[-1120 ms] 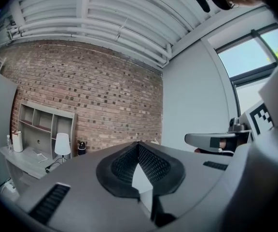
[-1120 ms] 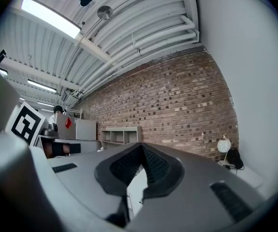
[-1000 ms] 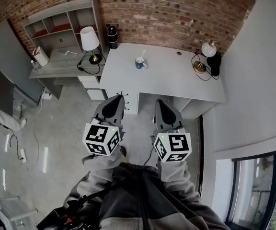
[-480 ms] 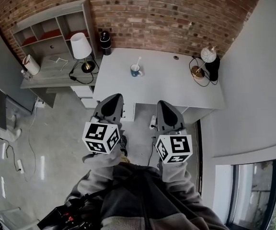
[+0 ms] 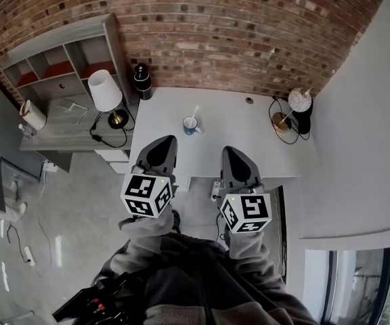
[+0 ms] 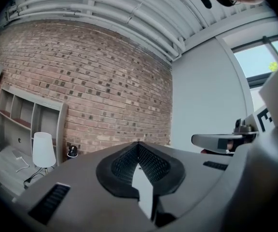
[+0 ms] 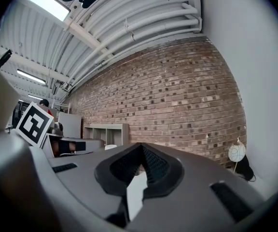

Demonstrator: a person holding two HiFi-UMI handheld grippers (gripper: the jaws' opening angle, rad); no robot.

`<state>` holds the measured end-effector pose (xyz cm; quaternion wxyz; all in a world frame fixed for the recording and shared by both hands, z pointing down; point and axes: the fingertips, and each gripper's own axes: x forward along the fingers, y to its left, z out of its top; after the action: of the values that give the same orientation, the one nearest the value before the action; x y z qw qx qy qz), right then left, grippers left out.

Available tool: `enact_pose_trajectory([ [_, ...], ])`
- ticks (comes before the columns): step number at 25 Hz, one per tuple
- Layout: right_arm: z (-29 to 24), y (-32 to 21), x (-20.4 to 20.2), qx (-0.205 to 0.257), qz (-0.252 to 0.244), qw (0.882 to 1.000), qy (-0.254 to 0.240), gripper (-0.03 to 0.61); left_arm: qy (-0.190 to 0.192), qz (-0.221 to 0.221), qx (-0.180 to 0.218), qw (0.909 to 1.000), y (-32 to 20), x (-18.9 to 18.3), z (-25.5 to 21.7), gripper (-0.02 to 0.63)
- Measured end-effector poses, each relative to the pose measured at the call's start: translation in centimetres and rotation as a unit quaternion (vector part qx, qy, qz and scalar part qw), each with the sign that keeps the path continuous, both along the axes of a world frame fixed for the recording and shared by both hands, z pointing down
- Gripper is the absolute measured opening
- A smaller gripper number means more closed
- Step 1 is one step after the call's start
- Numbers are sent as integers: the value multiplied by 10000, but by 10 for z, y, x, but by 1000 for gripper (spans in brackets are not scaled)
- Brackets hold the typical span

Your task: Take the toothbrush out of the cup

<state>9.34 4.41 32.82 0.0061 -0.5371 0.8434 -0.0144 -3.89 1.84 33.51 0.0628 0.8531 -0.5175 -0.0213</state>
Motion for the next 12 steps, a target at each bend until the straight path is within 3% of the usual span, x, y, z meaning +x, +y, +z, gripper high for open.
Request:
enact_pose_trajectory([
  [12,5,-111,-34,-194,167,9996,95,-2,-26,211,-231,9995,-112,-32,10,-11],
])
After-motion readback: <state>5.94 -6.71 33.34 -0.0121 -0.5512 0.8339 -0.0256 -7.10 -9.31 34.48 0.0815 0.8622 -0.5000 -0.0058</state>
